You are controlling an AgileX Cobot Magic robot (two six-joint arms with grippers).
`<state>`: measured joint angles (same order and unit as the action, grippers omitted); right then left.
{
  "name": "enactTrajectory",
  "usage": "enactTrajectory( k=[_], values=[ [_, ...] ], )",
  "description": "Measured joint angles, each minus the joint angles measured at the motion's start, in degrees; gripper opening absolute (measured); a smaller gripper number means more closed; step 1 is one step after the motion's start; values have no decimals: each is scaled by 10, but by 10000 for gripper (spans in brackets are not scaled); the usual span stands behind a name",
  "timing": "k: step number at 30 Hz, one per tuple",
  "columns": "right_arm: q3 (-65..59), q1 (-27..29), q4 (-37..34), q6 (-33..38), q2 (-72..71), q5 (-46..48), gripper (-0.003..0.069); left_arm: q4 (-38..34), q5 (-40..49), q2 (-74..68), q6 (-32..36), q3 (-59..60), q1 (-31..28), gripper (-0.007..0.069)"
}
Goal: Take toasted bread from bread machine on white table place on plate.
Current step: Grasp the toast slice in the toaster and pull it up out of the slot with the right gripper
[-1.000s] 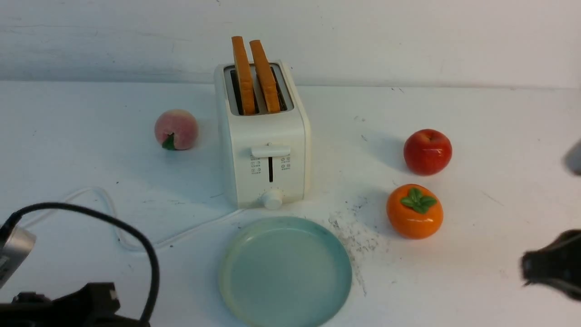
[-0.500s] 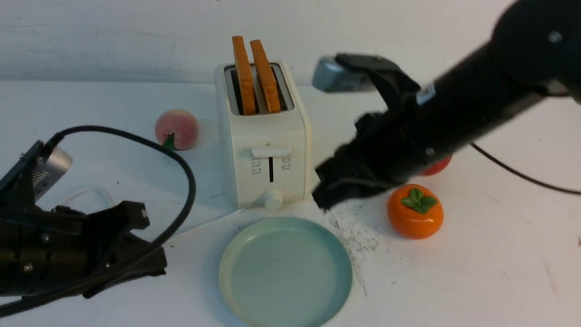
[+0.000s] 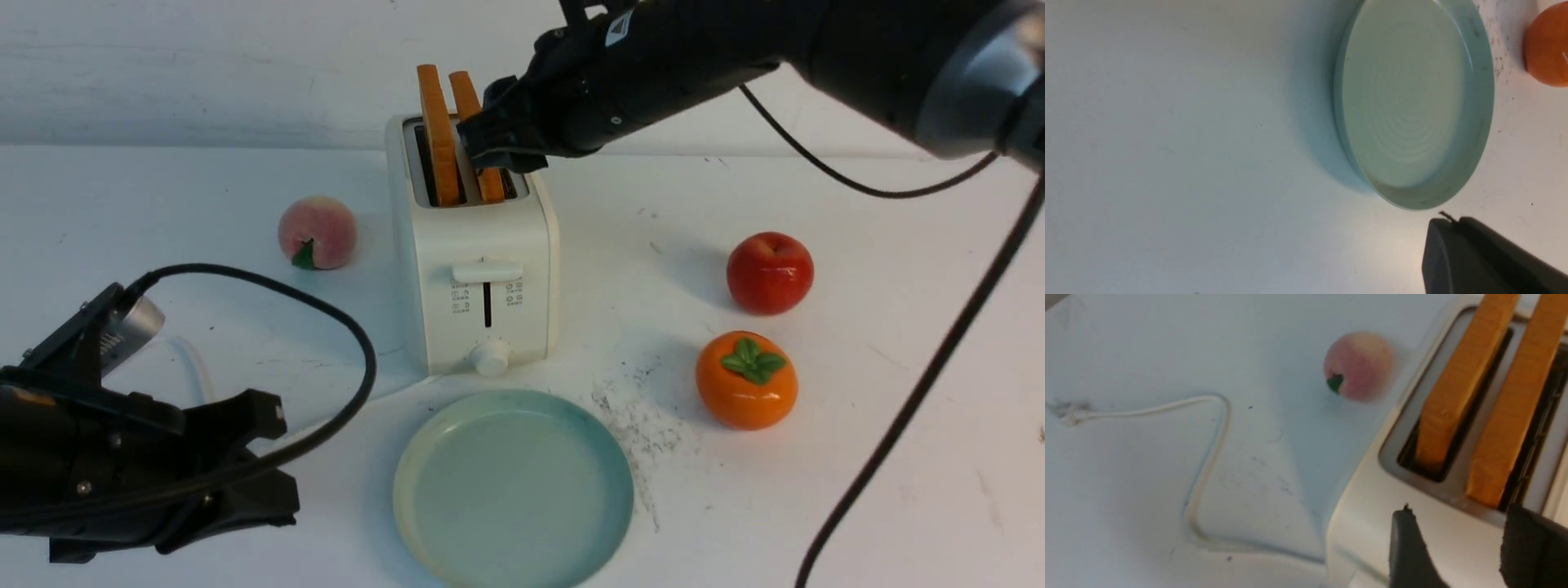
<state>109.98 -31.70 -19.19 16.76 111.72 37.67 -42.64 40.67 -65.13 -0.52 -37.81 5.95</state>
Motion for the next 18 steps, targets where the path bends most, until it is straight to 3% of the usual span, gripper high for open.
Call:
enactTrajectory(
  k=[7,18],
  values=[
    [0,0,13,1,39,-91,382,6,-12,0,0,0,0,-3],
    [1,0,13,1,74,-118,372,7,-13,-1,0,0,0,1]
  ],
)
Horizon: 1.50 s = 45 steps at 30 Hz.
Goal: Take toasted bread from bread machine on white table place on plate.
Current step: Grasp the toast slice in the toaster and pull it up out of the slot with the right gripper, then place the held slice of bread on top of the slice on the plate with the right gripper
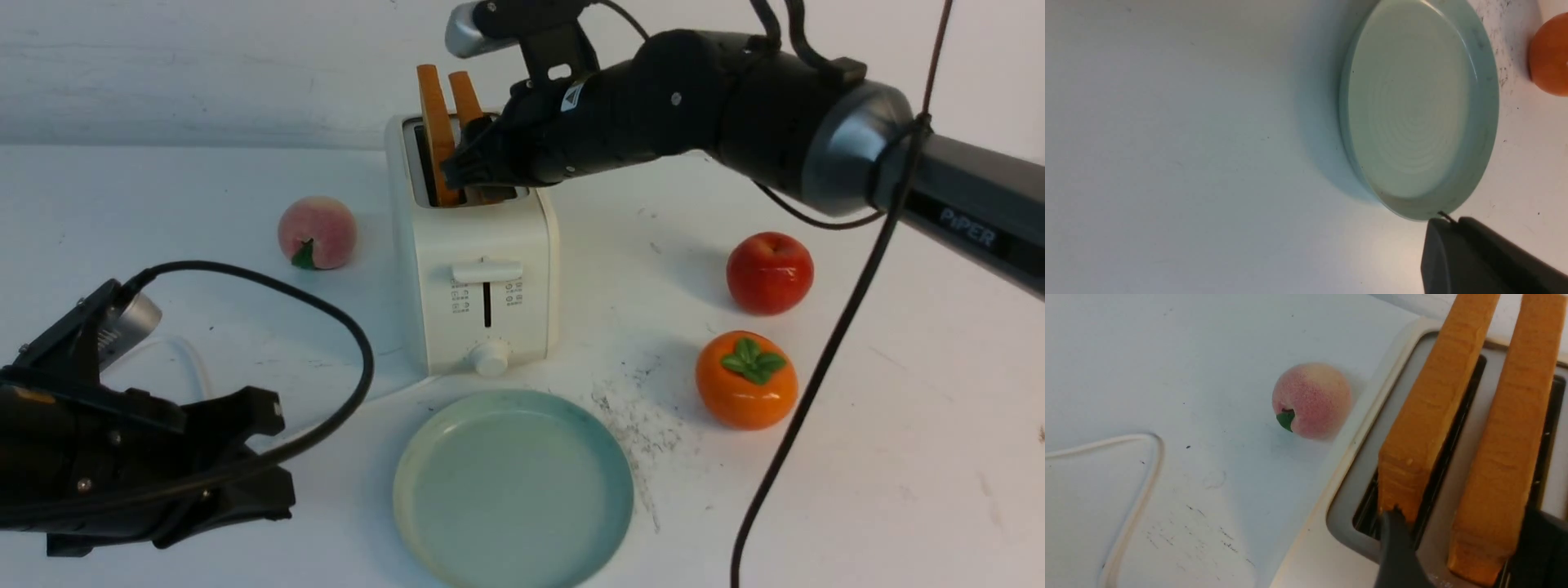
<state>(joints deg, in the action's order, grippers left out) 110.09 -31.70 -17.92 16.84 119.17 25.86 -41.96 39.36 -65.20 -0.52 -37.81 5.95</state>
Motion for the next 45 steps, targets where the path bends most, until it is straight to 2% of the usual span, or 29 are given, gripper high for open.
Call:
enactTrajectory(
  k=[2,11,18,28,31,37,38,39,42,45],
  values=[
    [0,0,1,0,6,-5,353,0,0,0,0,0,0,1],
    [0,0,26,0,10,-19,57,1,0,0,0,0,0,8],
    [0,0,47,0,2,-22,49,1,0,0,0,0,0,15],
    [0,0,51,0,-93,-12,49,1,0,0,0,0,0,20],
    [0,0,52,0,-132,51,49,2,0,0,0,0,0,20],
    [0,1,73,-14,-225,300,49,2,0,0,0,0,0,24],
    [0,1,75,-15,-227,308,49,2,0,0,0,0,0,25],
    [0,8,86,-23,-245,376,49,2,0,0,0,0,0,28],
    [-7,29,90,-35,-263,447,49,2,0,0,0,0,0,31],
    [-53,55,77,-43,-285,455,49,2,0,0,0,0,0,36]
  ],
)
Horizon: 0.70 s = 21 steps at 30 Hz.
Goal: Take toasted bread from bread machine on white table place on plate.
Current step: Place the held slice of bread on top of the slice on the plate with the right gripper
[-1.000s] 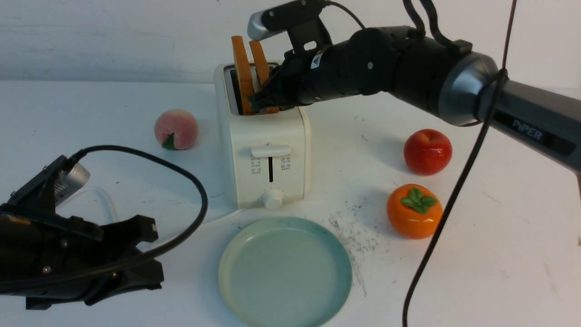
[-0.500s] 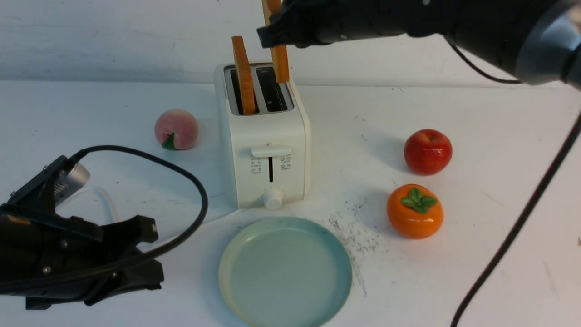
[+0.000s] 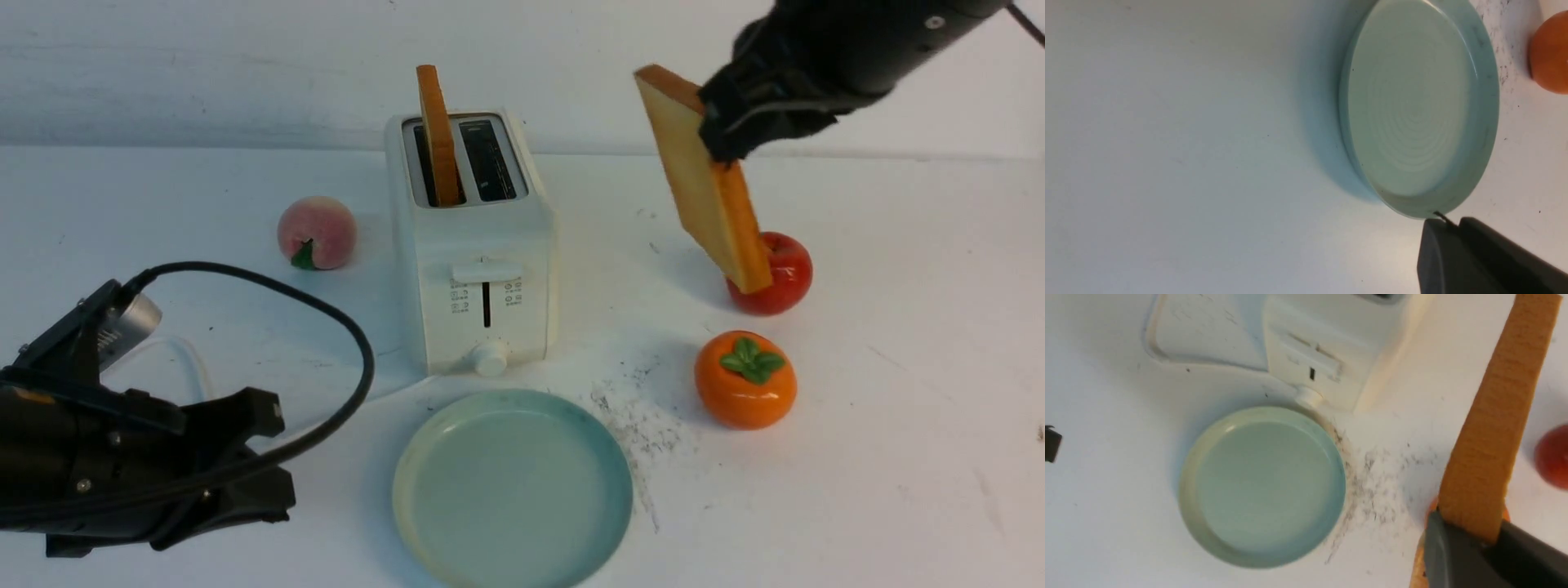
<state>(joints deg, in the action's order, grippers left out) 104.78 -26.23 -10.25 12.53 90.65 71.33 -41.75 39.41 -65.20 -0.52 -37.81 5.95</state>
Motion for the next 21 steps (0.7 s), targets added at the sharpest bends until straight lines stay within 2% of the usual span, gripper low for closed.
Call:
enactTrajectory(
  k=[2,3,5,7,11,16,21],
  values=[
    [-36,10,-15,-1,-9,0,49,0,0,0,0,0,0,36],
    [-103,19,-61,2,-28,1,49,0,0,0,0,0,0,38],
    [-152,20,-96,14,-35,-4,49,0,0,0,0,0,0,38],
    [-261,19,-197,70,-44,-48,49,0,0,0,0,0,0,38],
    [-353,19,-349,178,-39,-120,49,0,0,0,0,0,0,39],
    [-381,19,-464,258,-28,-149,49,0,0,0,0,0,0,47],
    [-381,19,-528,300,-12,-166,49,0,-1,0,0,0,0,55]
  ],
)
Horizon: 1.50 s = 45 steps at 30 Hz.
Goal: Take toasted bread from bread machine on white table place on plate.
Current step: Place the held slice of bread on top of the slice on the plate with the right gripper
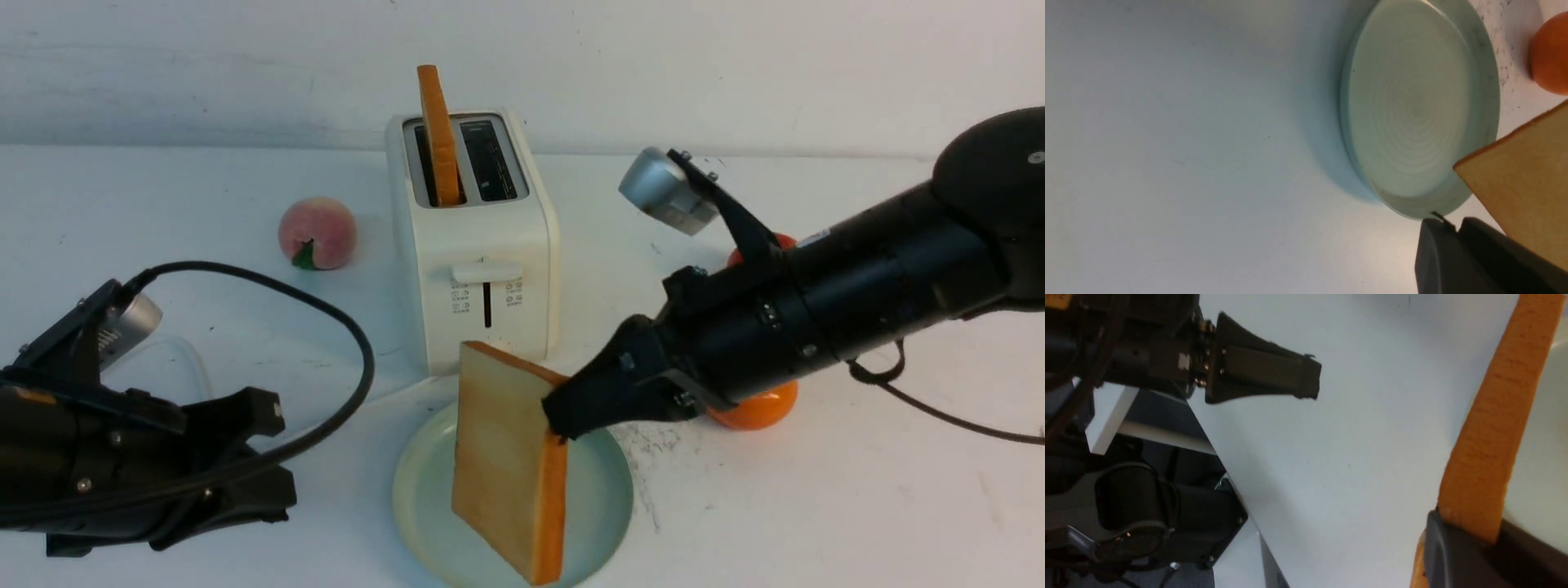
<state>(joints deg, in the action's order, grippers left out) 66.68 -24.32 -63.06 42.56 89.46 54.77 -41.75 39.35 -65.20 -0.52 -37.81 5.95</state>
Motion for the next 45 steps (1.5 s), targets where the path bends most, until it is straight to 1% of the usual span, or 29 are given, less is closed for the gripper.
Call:
enactTrajectory(
  k=[4,11,15,18,23,30,31,32,33,36,37,38,39,40,41,43,44,45],
  values=[
    [0,0,-29,19,28,-5,49,0,0,0,0,0,0,59],
    [0,0,-44,25,96,-25,49,0,0,0,0,0,0,71],
    [1,1,-72,25,135,-27,49,0,0,0,0,0,0,73],
    [1,1,-76,25,143,-27,49,0,0,0,0,0,0,75],
    [1,1,-60,26,154,-44,60,4,0,0,0,0,0,82],
    [0,1,-46,26,156,-100,143,13,0,0,0,0,0,90],
    [0,1,-43,28,156,-114,174,13,0,0,0,0,0,91],
    [0,1,-43,28,156,-114,178,13,0,0,0,0,0,92],
    [0,1,-42,34,157,-125,215,13,0,0,0,0,0,92],
    [0,1,-42,51,157,-139,288,13,0,0,0,0,0,92],
    [0,1,-42,51,157,-141,293,13,0,0,0,0,0,92],
    [0,1,-42,55,157,-150,330,14,0,0,0,0,0,94],
    [0,1,-40,55,157,-157,351,14,0,0,0,0,0,96],
    [0,1,-36,57,157,-165,370,14,0,0,0,0,0,98],
    [0,1,-36,56,157,-165,374,14,0,0,0,0,0,98],
    [0,1,-12,57,157,-190,406,15,0,0,0,0,0,101],
    [0,1,-7,57,157,-195,407,15,0,0,0,0,0,101],
    [0,1,15,57,157,-206,414,17,0,0,0,0,0,102]
  ],
)
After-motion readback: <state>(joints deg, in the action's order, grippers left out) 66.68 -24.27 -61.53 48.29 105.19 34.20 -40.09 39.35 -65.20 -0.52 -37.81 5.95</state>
